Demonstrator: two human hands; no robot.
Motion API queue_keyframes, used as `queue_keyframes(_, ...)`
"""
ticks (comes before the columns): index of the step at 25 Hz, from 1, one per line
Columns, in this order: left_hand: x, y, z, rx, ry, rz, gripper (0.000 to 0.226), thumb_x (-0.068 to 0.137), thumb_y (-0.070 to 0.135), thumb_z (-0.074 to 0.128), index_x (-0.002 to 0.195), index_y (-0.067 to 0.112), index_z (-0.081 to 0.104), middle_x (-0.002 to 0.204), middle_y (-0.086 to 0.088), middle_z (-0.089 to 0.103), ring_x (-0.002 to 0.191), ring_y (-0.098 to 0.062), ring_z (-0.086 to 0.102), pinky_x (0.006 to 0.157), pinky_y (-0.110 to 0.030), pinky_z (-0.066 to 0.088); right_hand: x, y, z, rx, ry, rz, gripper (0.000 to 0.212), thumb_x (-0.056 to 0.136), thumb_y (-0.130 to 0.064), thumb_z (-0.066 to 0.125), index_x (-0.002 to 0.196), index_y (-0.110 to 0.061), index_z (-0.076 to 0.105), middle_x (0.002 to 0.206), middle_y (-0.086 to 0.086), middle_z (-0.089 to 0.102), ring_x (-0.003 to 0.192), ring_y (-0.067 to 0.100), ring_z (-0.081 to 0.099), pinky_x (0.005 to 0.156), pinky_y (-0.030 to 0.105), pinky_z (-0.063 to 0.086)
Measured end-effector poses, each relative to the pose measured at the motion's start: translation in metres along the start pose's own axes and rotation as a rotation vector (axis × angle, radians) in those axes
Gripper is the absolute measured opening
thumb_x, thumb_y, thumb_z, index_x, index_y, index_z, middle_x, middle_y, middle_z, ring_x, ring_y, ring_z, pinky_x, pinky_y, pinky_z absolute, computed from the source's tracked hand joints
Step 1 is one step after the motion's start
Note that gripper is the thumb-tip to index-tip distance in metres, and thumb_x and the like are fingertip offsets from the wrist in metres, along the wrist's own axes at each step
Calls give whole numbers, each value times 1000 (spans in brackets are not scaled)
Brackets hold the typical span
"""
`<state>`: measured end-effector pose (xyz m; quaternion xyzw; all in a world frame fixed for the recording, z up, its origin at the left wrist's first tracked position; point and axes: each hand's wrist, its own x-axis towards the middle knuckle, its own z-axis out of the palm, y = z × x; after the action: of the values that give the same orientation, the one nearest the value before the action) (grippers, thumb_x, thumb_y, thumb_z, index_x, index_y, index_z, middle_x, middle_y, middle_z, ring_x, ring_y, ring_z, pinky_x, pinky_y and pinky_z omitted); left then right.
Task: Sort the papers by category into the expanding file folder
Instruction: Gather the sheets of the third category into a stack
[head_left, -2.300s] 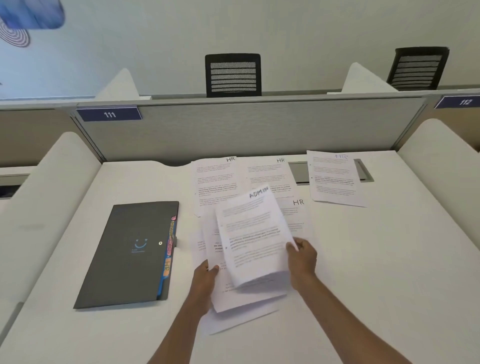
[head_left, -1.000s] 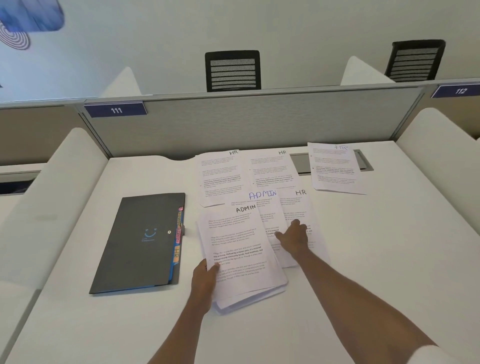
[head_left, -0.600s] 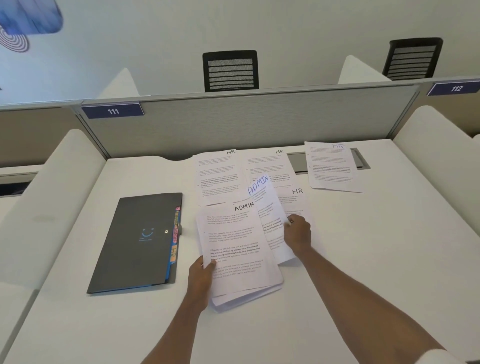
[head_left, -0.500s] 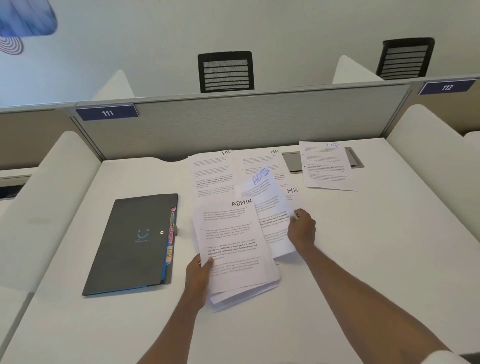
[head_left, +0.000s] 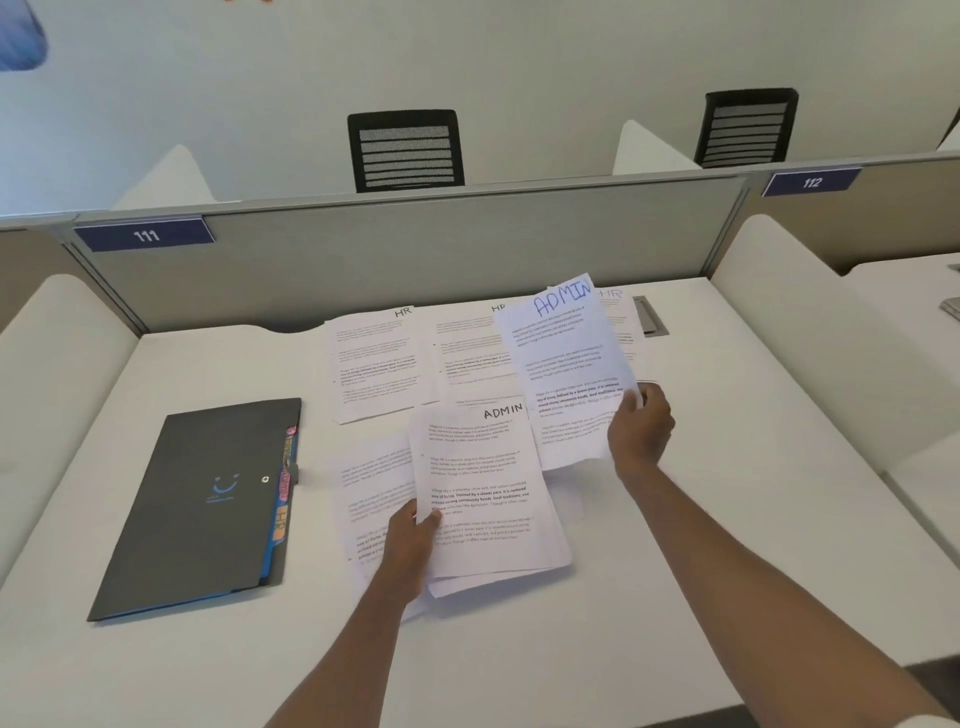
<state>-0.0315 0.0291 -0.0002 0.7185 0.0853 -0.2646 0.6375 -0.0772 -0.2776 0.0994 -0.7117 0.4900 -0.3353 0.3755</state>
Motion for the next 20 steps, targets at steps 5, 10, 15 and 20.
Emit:
queue_keyframes(5,-2,-4,20,68,-27,-25,23,103,5,58,103,23,73,109,0,80,104,-26,75,97,-47,59,9,-11,-17,129,83,-73,18,103,-14,49,112,-6,62,110,9,70,93,25,63,75,28,45)
queue_keyframes(10,1,-1,35,44,-19,-44,24,101,5,60,104,24,74,113,-3,80,103,-26,75,96,-48,59,5,2,-19,76,-172,9,10,98,-10,54,96,-6,63,94,6,66,85,25,60,74,29,43)
queue_keyframes(15,-6,10,48,-41,-21,-61,19,103,11,60,110,18,76,109,1,81,105,-23,75,98,-45,58,-43,65,-7,-12,-469,163,10,95,-8,60,87,-5,65,82,4,66,81,27,61,68,28,39)
queue_keyframes(20,-2,2,56,-47,32,-96,28,105,33,60,126,15,67,128,-4,72,116,-27,69,107,-53,54,-67,102,1,-107,-573,124,6,93,-14,67,93,-8,64,92,6,71,85,27,63,71,28,40)
